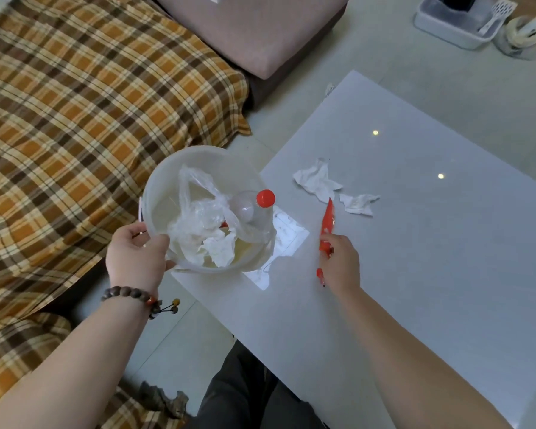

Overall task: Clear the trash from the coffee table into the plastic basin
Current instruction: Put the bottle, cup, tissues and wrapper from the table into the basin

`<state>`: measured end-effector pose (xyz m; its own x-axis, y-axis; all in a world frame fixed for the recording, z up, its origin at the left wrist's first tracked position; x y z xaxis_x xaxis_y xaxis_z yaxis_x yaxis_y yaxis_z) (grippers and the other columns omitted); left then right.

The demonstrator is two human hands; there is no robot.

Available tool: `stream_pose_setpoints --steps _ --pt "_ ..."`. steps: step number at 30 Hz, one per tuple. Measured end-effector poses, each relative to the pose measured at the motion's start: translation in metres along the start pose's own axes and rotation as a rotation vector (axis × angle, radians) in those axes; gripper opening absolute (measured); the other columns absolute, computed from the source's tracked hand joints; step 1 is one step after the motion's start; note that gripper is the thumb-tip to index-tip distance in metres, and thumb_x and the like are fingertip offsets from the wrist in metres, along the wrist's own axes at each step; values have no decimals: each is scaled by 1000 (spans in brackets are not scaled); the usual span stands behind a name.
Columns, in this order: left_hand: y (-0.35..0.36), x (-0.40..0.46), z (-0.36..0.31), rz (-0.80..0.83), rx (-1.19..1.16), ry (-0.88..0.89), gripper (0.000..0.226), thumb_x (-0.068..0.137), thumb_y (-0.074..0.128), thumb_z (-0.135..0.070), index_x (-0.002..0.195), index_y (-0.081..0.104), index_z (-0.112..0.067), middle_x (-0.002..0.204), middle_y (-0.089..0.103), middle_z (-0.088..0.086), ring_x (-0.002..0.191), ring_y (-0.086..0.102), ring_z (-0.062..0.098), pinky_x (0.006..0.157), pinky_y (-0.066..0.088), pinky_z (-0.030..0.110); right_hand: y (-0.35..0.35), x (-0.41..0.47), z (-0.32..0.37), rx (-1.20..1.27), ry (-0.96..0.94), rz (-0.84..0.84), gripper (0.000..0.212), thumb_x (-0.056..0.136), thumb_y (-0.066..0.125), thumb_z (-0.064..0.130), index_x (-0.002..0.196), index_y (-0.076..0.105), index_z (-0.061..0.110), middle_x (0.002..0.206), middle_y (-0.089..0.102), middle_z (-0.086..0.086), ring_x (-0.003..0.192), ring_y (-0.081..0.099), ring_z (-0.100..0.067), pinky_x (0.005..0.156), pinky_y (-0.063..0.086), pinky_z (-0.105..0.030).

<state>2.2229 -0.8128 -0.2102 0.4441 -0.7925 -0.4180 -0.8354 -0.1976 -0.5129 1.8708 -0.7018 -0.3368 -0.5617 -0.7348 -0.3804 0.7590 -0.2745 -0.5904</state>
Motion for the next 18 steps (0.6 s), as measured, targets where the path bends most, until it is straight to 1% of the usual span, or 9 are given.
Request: stream_pose_setpoints --steps 1,2,5,7,8,11,14,15,18 --pt "0 -1 -2 2 14 -1 29 82 67 -13 107 54 -21 114 67 5 78 68 14 56 58 32 -9 -7 19 84 -46 -27 26 90 53 5 109 64 19 104 57 -3 73 62 -25 54 57 -37" --pt "1 -2 -5 6 28 0 30 82 67 -13 107 54 -21 116 66 7 78 68 15 58 58 34 -18 -13 40 143 -99 -59 28 89 55 5 110 64 21 102 58 0 71 62 -19 54 57 -34" --pt "3 -11 -15 36 58 -12 32 81 67 -15 110 53 -23 119 65 7 88 67 22 71 60 45 -37 -32 108 252 -261 -85 39 87 60 11 120 58 32 109 62 8 88 64 -12 72 57 -27" --pt "6 -17 -20 62 45 -24 37 81 66 -15 115 54 -20 121 64 7 97 66 26 79 59 49 -38 -42 154 285 -374 -55 47 85 62 14 123 52 39 116 62 10 97 62 -5 76 54 -16" --pt "8 -19 -23 73 36 -27 38 81 66 -15 117 54 -19 121 64 8 99 66 27 80 58 49 -33 -46 174 294 -411 -22 50 83 61 15 124 50 40 116 63 11 98 62 -5 77 54 -15" --pt "13 -26 -31 102 15 -20 36 80 64 -14 115 55 -16 119 65 9 99 67 28 81 58 48 -4 -53 218 271 -465 133 53 84 60 14 128 46 40 112 61 14 93 63 -6 79 55 -21" --pt "18 -30 -35 126 -12 -18 32 80 64 -12 111 54 -17 117 66 9 95 68 28 79 59 48 28 -54 233 168 -488 276 56 85 62 11 133 47 34 118 62 8 97 61 -10 87 54 -30" --pt "19 -30 -37 131 -19 -18 31 80 63 -12 109 54 -18 115 67 8 92 69 27 77 59 48 37 -53 234 134 -489 323 59 84 64 12 136 45 33 124 61 6 103 61 -12 90 52 -30" --pt "21 -29 -42 143 -30 -7 27 81 63 -10 105 53 -19 112 68 7 82 70 23 71 60 43 45 -50 235 102 -519 400 66 83 68 19 141 38 34 136 55 7 120 51 -9 96 37 -15"
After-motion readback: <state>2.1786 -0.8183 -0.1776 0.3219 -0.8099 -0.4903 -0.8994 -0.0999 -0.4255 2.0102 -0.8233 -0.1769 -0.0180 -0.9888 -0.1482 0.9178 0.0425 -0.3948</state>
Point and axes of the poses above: each hand's wrist, its own x-axis towards the middle knuckle, its own y-axis out of the palm, z = x × y, the point moved 8 cm from there along x, towards the middle knuckle
